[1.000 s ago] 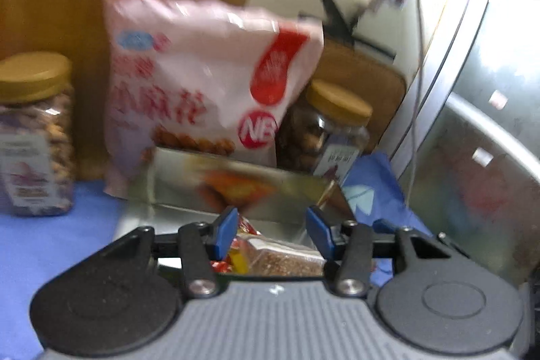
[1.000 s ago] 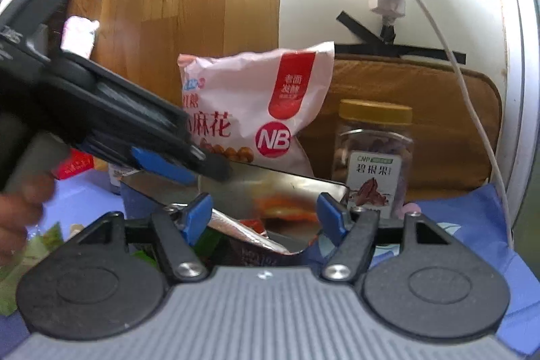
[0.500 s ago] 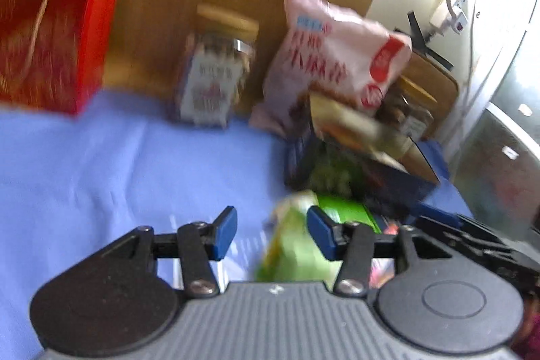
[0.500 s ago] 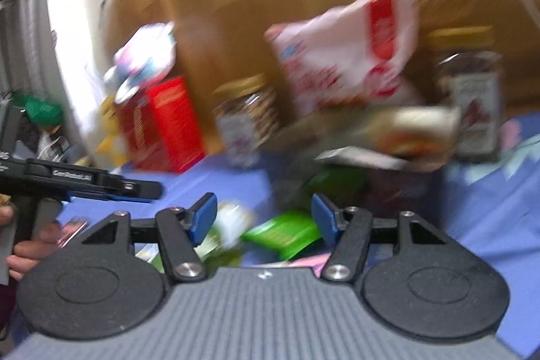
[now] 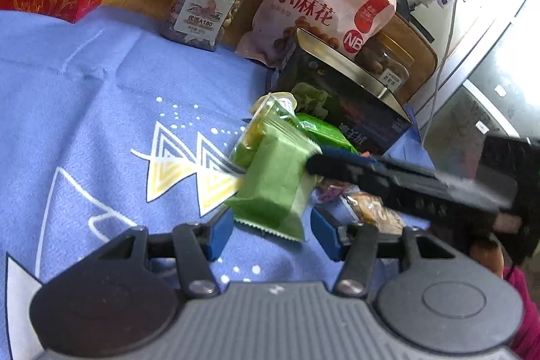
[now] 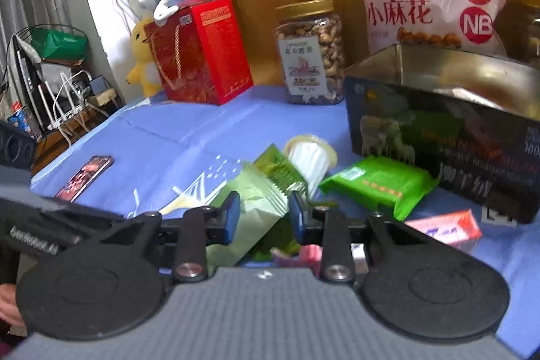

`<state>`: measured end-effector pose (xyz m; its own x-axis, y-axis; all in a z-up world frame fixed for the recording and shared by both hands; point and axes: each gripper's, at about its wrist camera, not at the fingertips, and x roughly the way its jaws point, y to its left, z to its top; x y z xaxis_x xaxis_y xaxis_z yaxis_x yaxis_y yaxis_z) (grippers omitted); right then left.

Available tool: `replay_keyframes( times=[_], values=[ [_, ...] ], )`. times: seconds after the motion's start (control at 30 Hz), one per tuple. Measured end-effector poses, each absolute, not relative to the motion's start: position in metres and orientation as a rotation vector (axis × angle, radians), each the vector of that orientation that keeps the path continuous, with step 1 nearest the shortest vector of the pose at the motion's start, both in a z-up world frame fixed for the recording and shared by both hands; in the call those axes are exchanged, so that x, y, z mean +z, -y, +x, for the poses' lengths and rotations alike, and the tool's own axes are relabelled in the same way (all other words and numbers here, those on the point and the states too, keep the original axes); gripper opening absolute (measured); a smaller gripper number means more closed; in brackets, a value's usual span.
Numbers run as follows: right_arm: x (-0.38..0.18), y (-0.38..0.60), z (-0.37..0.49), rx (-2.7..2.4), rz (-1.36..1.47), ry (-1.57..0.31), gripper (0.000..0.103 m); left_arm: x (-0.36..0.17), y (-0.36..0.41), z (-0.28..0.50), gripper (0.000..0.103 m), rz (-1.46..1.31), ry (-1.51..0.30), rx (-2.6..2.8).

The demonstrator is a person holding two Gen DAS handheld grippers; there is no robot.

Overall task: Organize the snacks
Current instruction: 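Reach the left gripper down and grasp the light-green pastry packet, then carry the green pastry packet into the tin and release it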

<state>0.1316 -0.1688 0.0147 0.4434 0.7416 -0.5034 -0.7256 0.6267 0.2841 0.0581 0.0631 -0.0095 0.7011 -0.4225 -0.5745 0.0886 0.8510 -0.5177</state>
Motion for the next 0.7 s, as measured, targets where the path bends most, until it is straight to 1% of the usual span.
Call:
replay_keyframes(
  times=[0.27, 0.4, 0.43, 0.5, 0.67, 0.7],
  values=[
    [0.005, 0.19, 0.074, 0.995, 0.022, -0.69, 0.036, -0.01, -0.067, 0.059, 0.051, -0.488, -0.73, -0.307],
    [-0.001, 0.189, 0.057, 0.982, -0.025, -0.698, 0.039, -0.007, -0.073, 0.054, 0.051, -0.505, -0.73, -0.319],
    [-0.001, 0.188, 0.055, 0.966, -0.047, -0.688, 0.041, -0.005, -0.074, 0.052, 0.051, -0.508, -0.725, -0.318],
    [0.001, 0.186, 0.054, 0.937, -0.091, -0.667, 0.051, -0.001, -0.079, 0.049, 0.051, -0.517, -0.715, -0.319],
    [-0.004, 0.174, 0.058, 0.937, -0.18, -0.633, 0.052, -0.006, -0.069, 0.056, 0.051, -0.491, -0.766, -0.318],
    [-0.005, 0.17, 0.059, 0.939, -0.194, -0.624, 0.051, -0.007, -0.064, 0.056, 0.05, -0.472, -0.751, -0.318]
  ],
)
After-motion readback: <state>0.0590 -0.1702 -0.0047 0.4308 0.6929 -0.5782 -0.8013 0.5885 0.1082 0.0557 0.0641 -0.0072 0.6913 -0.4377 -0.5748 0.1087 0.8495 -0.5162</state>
